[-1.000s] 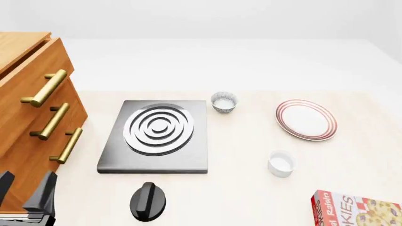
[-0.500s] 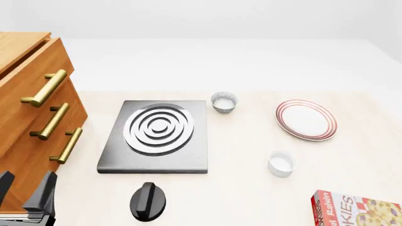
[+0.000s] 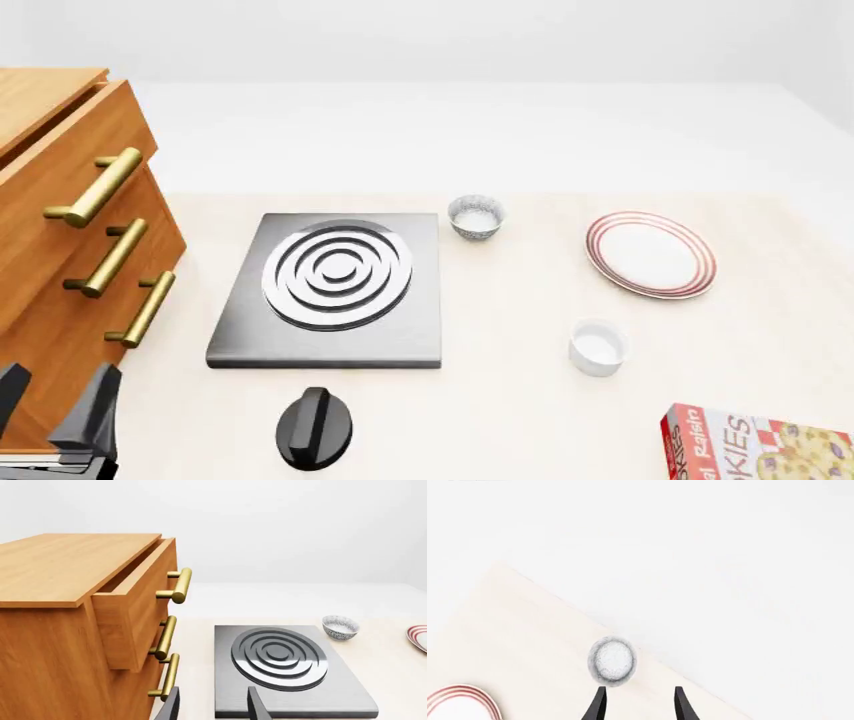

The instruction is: Pick the akita bowl next to the cookies box and place it on the plate.

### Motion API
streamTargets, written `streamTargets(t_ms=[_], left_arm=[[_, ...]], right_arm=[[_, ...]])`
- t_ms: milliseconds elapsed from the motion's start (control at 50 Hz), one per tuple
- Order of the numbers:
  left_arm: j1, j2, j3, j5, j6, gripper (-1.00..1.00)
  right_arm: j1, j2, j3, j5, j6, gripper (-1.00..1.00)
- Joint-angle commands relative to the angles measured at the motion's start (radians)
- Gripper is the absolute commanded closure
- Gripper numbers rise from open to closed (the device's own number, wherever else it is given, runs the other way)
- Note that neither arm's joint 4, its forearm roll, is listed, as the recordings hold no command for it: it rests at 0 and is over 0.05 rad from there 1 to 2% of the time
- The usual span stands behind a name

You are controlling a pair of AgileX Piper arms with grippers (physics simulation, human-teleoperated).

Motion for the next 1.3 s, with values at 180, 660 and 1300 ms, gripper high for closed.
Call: streamTargets(t_ms=[180, 660, 1300], left_arm=[[0.000, 0.000, 0.000, 0.000, 0.000, -1.00], [0.000, 0.000, 0.000, 0.000, 0.000, -1.00], [0.000, 0.000, 0.000, 0.000, 0.000, -1.00]], right_arm=[[-0.007, 0.070, 0.064, -0.114, 0.023, -1.00], [0.028, 0.124, 0.161, -0.217, 0.007, -1.00], [0.046, 0.233, 0.253, -0.353, -0.010, -1.00]])
